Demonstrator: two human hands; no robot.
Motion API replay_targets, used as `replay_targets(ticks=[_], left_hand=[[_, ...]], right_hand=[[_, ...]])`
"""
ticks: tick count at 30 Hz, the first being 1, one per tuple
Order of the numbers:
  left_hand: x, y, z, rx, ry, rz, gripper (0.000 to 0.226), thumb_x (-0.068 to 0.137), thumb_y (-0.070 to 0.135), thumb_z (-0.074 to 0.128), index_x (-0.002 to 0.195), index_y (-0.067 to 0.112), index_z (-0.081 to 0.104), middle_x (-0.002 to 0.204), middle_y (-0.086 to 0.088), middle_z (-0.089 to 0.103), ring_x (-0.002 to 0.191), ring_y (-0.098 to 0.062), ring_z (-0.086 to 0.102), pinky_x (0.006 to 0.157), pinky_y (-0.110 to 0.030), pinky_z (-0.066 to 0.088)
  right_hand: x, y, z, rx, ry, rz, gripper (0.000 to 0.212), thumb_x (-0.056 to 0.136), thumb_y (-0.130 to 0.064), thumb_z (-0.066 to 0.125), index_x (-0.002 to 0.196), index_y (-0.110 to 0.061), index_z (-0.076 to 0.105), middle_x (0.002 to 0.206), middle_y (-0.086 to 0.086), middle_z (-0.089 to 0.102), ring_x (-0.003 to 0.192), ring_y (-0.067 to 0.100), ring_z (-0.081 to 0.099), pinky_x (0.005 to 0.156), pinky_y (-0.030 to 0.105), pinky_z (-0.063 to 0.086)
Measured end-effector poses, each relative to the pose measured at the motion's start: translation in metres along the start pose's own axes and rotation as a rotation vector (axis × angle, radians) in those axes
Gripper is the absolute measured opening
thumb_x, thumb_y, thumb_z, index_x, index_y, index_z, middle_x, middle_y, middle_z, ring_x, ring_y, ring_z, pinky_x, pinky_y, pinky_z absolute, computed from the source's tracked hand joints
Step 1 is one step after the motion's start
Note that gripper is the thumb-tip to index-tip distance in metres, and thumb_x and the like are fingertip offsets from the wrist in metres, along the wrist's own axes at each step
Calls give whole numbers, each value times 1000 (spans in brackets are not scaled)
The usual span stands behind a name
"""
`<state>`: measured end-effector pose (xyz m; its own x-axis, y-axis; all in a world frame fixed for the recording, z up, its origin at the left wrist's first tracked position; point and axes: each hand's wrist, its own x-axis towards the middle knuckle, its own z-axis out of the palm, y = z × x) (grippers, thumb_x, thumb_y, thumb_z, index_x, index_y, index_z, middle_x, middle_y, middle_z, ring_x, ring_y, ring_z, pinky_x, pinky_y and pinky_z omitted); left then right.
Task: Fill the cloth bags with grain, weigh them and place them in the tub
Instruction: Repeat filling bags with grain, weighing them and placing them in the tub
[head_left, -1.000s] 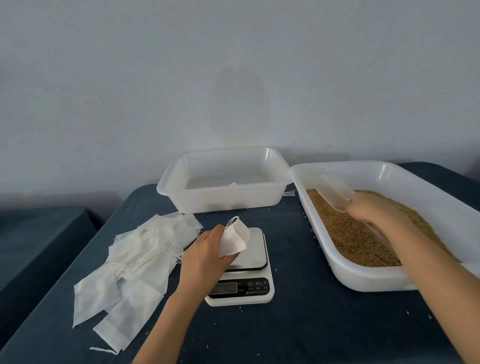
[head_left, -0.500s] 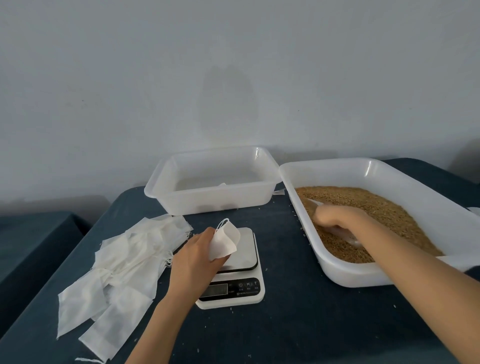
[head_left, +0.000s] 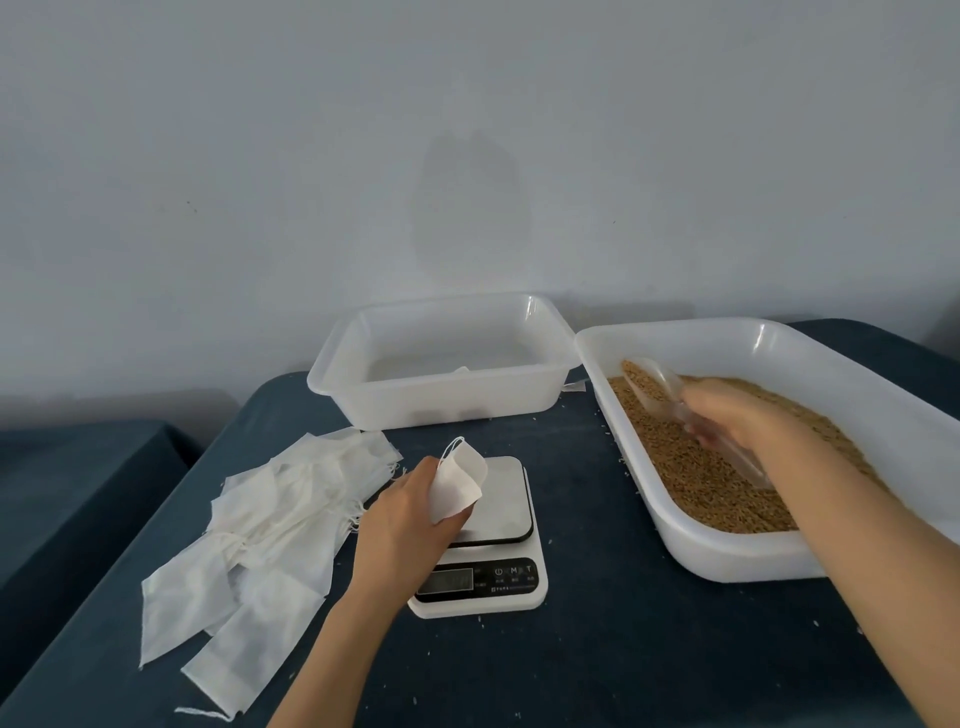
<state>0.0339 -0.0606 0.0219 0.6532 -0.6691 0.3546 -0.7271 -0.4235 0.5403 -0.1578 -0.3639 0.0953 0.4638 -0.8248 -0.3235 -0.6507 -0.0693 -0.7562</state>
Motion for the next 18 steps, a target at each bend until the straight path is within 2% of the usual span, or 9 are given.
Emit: replay_targets(ticks=[2,4,6,8,10,12,15,18], left_hand=[[1,0,1,-59,-5,-20,29,84,54,61,88,31,44,79,11,58,75,-11,57,60,-33,47],[3,1,2,-108,-17,-30,30,84,56,59,89,30,46,79,10,60,75,-10,58,64,-35,51],[6,3,3,-124,-30,-24,29,84,56,58,90,30,46,80,11,60,75,-9,58,64,-34,51],[9,5,2,-124,-40,-18,29,84,56,58,85,32,42,79,11,59,73,-9,57,60,-30,46],[13,7,1,-128,-49,-26,30,84,55,58,82,31,40,77,10,58,71,-10,56,57,-28,42],[16,6,0,-142,-52,-40,31,85,53,59,84,28,42,78,8,59,72,-13,57,60,-31,45],[16,2,-1,-124,-60,-53,28,87,50,62,87,30,41,81,10,58,75,-10,56,59,-28,41],[13,-4,-2,-68,-62,-56,29,87,50,64,95,31,44,86,14,57,79,-8,56,60,-26,40]], right_hand=[[1,-3,-3,-34,90,11,63,88,-30,69,140,-4,44,67,5,60,45,11,47,37,21,39],[1,-6,-8,-44,159,-23,45,95,-25,59,132,-1,51,69,6,62,41,10,45,36,21,36],[-4,-12,-12,-76,176,-150,34,101,-25,48,130,-7,55,74,6,67,37,7,45,34,19,35],[-13,-22,-12,-146,167,-319,29,103,-28,44,125,-17,60,73,5,71,33,6,45,33,17,33],[-24,-35,-8,-185,97,-456,23,103,-30,44,114,-28,64,67,2,72,33,8,45,34,19,33],[-36,-49,1,-253,-10,-548,23,103,-32,43,103,-34,66,67,-2,73,34,11,46,37,20,35],[-54,-65,19,-447,-80,-665,24,102,-38,42,98,-41,66,70,-14,73,35,9,52,45,23,43],[-68,-74,31,-558,-83,-738,23,101,-43,42,96,-46,64,71,-23,71,41,8,61,50,24,43]])
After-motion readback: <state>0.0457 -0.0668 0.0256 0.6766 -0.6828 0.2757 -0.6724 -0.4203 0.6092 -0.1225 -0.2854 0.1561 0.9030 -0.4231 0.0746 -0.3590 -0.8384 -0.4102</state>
